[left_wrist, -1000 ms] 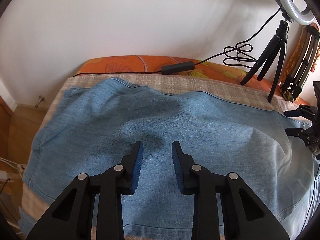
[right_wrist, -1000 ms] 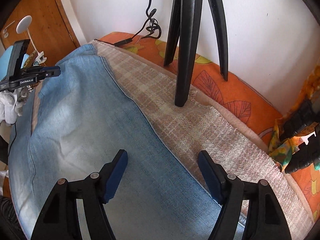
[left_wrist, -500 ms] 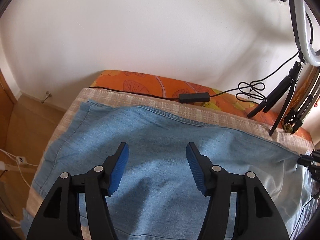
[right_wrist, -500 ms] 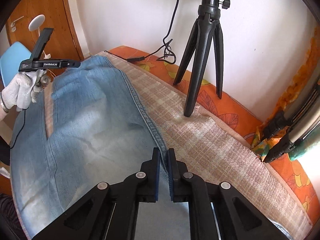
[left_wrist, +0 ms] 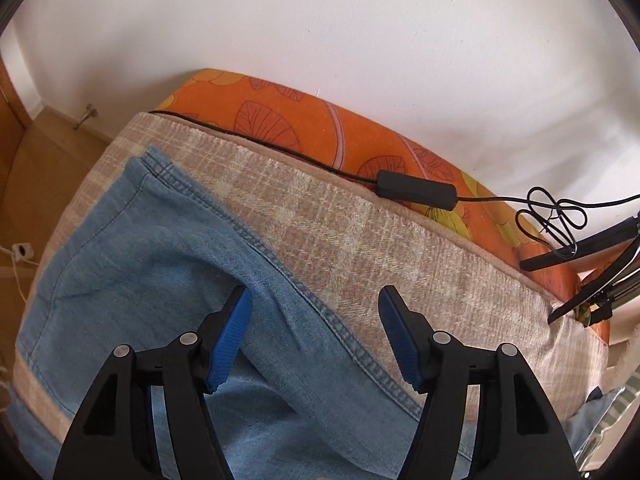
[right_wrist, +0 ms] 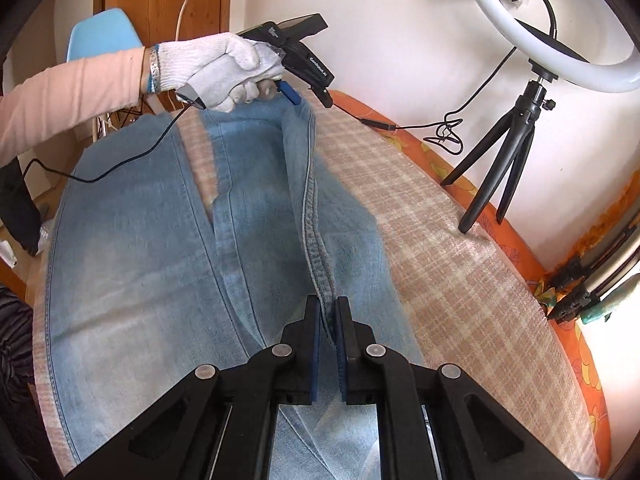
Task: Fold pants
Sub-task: 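Grasp one leg hem with the right gripper while the left gripper grasps the other hem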
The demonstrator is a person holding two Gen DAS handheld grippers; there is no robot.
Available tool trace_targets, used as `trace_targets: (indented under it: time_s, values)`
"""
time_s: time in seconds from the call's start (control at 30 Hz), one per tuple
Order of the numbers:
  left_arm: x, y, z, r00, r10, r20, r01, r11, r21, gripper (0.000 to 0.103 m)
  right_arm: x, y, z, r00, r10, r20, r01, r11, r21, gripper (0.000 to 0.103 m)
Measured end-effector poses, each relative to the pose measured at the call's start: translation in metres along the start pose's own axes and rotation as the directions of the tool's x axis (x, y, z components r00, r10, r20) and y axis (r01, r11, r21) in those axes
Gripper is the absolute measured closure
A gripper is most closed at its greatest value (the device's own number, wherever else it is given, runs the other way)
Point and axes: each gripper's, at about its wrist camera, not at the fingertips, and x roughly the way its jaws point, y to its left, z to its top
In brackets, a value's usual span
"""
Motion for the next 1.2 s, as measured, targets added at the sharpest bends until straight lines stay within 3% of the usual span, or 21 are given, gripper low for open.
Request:
trace_targets:
  time_s: [0.1,0.23,0.3,0.33,0.37,0.47,0.6,0.83,0.93,1.07,1.2]
  values:
    - [0.009,0.003,-0.001,1.0,0.029,-0.013,-0.029,0.999,-0.022,0.038,0.004,0.001,-0.002,1.0,0.008,0.001,-0.008,1.0,0.003,0.098]
    - [0.012,0.003,-0.009,0.999,0.018,0.032,-0.017,1.0,-0.026,0.04,0.008,0.001,-0.003,1.0,-0.001,0.003,0.001,1.0,-0.002,0.098]
    - [0.013,0.004,-0.014,0.997,0.051,0.066,-0.05,0.999,-0.017,0.06,0.009,0.001,-0.003,1.0,-0.007,-0.001,0.007,1.0,-0.003,0.098]
    - [0.012,0.005,-0.017,0.993,0.076,0.091,-0.076,0.997,-0.005,0.079,0.009,0.0,-0.003,1.0,-0.008,-0.001,0.008,1.0,-0.005,0.098]
    - [0.011,0.008,-0.019,0.992,0.075,0.106,-0.075,0.997,-0.004,0.09,0.008,0.0,-0.003,1.0,-0.011,-0.001,0.011,1.0,-0.004,0.098]
    - [0.008,0.025,-0.019,0.991,0.014,0.134,-0.004,0.998,-0.069,0.099,0.01,-0.004,-0.001,1.0,-0.021,-0.004,0.021,1.0,0.008,0.098]
    - [-0.011,0.031,-0.017,0.98,-0.011,0.2,0.026,0.997,-0.074,0.1,0.009,-0.018,0.006,0.997,-0.072,-0.004,0.072,0.997,0.037,0.098]
    - [-0.084,0.053,-0.02,0.939,-0.088,0.332,0.131,0.986,-0.108,0.101,-0.026,-0.03,0.028,0.992,-0.122,0.044,0.119,0.99,0.069,0.099]
    - [-0.116,0.06,-0.031,0.926,-0.083,0.368,0.118,0.99,-0.073,0.101,-0.045,-0.017,0.035,0.992,-0.12,0.05,0.118,0.992,0.04,0.099]
    - [-0.152,0.082,-0.052,0.915,-0.116,0.387,0.16,0.984,-0.083,0.101,-0.075,0.01,0.042,0.994,-0.092,0.066,0.091,0.996,0.01,0.103]
    - [-0.171,0.098,-0.091,0.916,-0.119,0.384,0.158,0.985,-0.071,0.101,-0.086,0.048,0.038,0.997,-0.065,0.048,0.067,0.997,-0.035,0.103]
